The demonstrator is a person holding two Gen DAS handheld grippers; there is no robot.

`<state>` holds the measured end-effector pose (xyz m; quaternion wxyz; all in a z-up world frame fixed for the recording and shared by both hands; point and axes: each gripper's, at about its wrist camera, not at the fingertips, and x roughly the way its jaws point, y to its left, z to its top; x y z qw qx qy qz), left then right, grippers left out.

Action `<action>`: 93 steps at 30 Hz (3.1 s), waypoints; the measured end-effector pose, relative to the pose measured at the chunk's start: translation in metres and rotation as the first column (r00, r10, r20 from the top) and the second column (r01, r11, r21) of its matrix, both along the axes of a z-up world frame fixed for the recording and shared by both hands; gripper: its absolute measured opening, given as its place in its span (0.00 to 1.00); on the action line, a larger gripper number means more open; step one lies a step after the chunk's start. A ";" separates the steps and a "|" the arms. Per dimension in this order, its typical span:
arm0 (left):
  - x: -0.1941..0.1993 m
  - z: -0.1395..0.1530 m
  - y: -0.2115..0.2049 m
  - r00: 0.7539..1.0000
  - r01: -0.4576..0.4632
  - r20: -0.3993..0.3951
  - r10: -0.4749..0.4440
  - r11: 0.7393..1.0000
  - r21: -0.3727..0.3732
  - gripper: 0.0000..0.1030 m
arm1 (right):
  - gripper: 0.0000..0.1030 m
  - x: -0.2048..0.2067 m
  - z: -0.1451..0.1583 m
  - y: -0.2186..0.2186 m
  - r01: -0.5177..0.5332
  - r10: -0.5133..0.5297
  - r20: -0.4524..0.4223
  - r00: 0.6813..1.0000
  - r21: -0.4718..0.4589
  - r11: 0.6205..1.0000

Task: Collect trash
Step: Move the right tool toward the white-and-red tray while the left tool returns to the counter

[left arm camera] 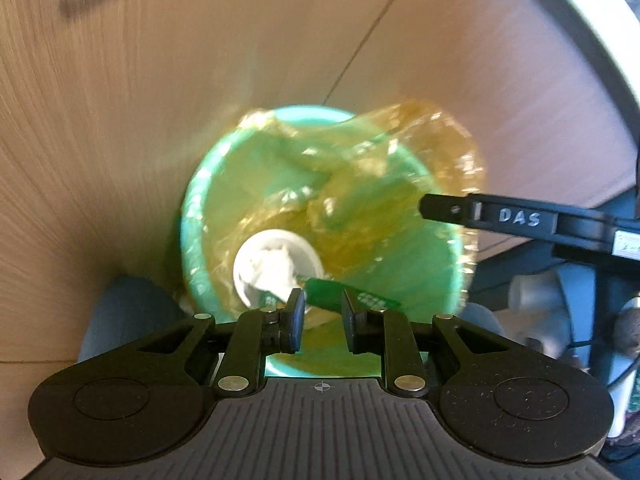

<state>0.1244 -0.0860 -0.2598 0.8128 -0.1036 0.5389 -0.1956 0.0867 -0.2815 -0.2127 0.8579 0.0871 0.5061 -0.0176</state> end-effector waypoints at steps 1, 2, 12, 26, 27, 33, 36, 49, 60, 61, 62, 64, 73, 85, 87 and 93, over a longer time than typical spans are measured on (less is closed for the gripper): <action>-0.004 0.009 0.000 1.000 0.017 0.020 -0.017 1.000 -0.001 0.23 | 0.76 -0.006 0.008 0.001 0.007 -0.007 0.021 1.000 -0.015 1.000; -0.008 0.017 0.000 0.999 0.033 0.039 -0.033 0.999 -0.001 0.23 | 0.78 -0.011 0.016 0.004 0.010 -0.009 0.039 0.999 -0.035 0.999; -0.054 0.162 0.041 0.944 0.119 0.319 -0.082 0.988 -0.101 0.23 | 0.90 -0.028 0.159 0.060 -0.039 0.081 0.323 0.943 -0.133 0.990; -0.064 0.305 0.187 0.832 -0.190 0.534 0.151 0.982 0.018 0.23 | 1.00 0.089 0.297 0.176 -0.169 0.280 0.545 0.791 -0.245 0.955; -0.059 0.307 0.196 0.831 -0.203 0.532 0.159 0.979 0.024 0.23 | 1.00 0.102 0.298 0.184 -0.165 0.288 0.546 0.787 -0.263 0.950; -0.011 0.309 0.232 0.833 -0.260 0.497 0.244 0.965 -0.039 0.23 | 1.00 0.197 0.290 0.211 -0.077 0.262 0.529 0.807 -0.346 0.935; 0.004 0.315 0.242 0.802 -0.287 0.532 0.271 0.956 -0.055 0.23 | 0.97 0.239 0.280 0.204 -0.047 0.198 0.487 0.850 -0.305 0.951; 0.038 0.295 0.236 0.825 -0.283 0.486 0.288 0.955 -0.086 0.23 | 0.19 0.251 0.240 0.169 -0.256 0.240 0.219 0.946 0.048 0.965; 0.038 0.293 0.206 0.843 -0.233 0.487 0.228 0.971 -0.052 0.22 | 0.18 0.182 0.258 0.167 -0.401 0.384 0.115 0.916 0.302 0.865; 0.039 0.292 0.206 0.842 -0.241 0.487 0.231 0.970 -0.044 0.22 | 0.19 0.180 0.260 0.165 -0.385 0.364 0.124 0.923 0.283 0.878; 0.039 0.291 0.205 0.837 -0.254 0.494 0.237 0.967 -0.033 0.21 | 0.20 0.179 0.261 0.162 -0.368 0.344 0.132 0.929 0.266 0.891; 0.038 0.292 0.208 0.833 -0.255 0.500 0.239 0.966 -0.036 0.21 | 0.21 0.180 0.263 0.156 -0.337 0.309 0.144 0.940 0.242 0.910; 0.033 0.314 0.213 0.784 -0.264 0.569 0.246 0.963 -0.053 0.22 | 0.52 0.173 0.281 0.143 -0.305 0.270 0.318 0.909 0.068 0.950; 0.053 0.304 0.189 0.821 -0.209 0.529 0.213 0.976 -0.068 0.22 | 0.78 0.104 0.298 0.152 -0.468 0.454 0.414 0.789 -0.074 0.881; 0.057 0.302 0.183 0.828 -0.210 0.518 0.213 0.976 -0.066 0.22 | 0.78 0.096 0.294 0.155 -0.474 0.478 0.410 0.777 -0.119 0.873; 0.075 0.291 0.169 0.846 -0.244 0.486 0.217 0.970 -0.007 0.22 | 0.78 0.090 0.279 0.162 -0.486 0.513 0.383 0.768 -0.173 0.856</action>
